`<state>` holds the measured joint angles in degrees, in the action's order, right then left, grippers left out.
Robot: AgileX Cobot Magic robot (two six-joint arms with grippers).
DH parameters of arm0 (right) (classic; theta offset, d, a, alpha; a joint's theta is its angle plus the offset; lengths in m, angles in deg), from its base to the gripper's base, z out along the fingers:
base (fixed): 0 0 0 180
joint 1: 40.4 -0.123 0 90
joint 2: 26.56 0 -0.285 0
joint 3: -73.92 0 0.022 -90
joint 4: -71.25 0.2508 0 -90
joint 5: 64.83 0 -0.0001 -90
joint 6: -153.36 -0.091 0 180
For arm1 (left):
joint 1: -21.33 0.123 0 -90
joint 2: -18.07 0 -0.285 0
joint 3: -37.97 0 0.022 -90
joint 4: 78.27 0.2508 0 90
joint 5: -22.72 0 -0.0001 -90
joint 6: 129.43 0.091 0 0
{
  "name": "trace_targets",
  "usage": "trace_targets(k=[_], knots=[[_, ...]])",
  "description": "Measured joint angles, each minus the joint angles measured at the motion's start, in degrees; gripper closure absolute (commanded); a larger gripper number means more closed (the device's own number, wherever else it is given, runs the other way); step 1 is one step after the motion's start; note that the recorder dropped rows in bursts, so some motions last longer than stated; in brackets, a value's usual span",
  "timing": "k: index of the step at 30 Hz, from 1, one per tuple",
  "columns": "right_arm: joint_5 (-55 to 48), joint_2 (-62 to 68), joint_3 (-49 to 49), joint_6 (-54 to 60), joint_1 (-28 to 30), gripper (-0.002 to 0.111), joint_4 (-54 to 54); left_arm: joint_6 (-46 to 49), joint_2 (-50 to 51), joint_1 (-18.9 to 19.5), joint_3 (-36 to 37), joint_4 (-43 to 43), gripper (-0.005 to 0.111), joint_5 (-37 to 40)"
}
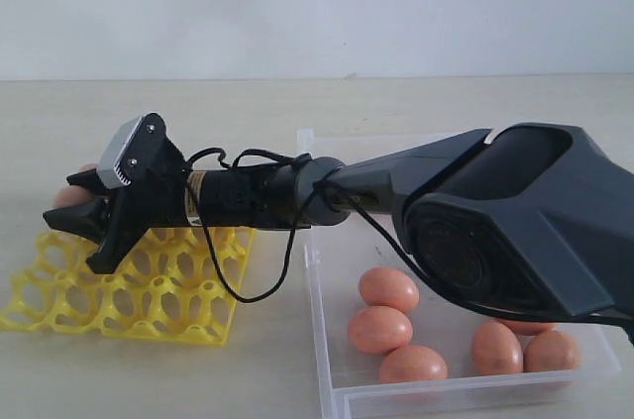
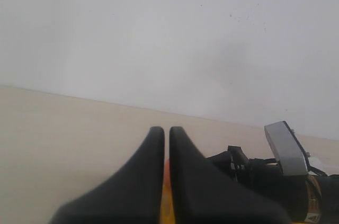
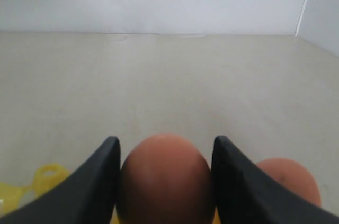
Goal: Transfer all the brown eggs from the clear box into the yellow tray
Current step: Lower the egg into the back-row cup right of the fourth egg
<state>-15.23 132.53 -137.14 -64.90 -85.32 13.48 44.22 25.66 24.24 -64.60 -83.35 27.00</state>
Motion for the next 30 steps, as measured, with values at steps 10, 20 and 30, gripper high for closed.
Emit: trace_targets(k=[10,20,30], knots=[[-2.38,0.13,0.00,3.02,-0.83,0.066,3.91,0.00,0.00,0.00,0.00,0.00,0.103,0.00],[-3.81,0.22,0.00,3.29,-0.91,0.066,10.59,0.00,0.00,0.00,0.00,0.00,0.103,0.00],[-3.89,0.22,0.00,3.29,-0.91,0.066,11.50,0.00,0.00,0.00,0.00,0.00,0.103,0.00]])
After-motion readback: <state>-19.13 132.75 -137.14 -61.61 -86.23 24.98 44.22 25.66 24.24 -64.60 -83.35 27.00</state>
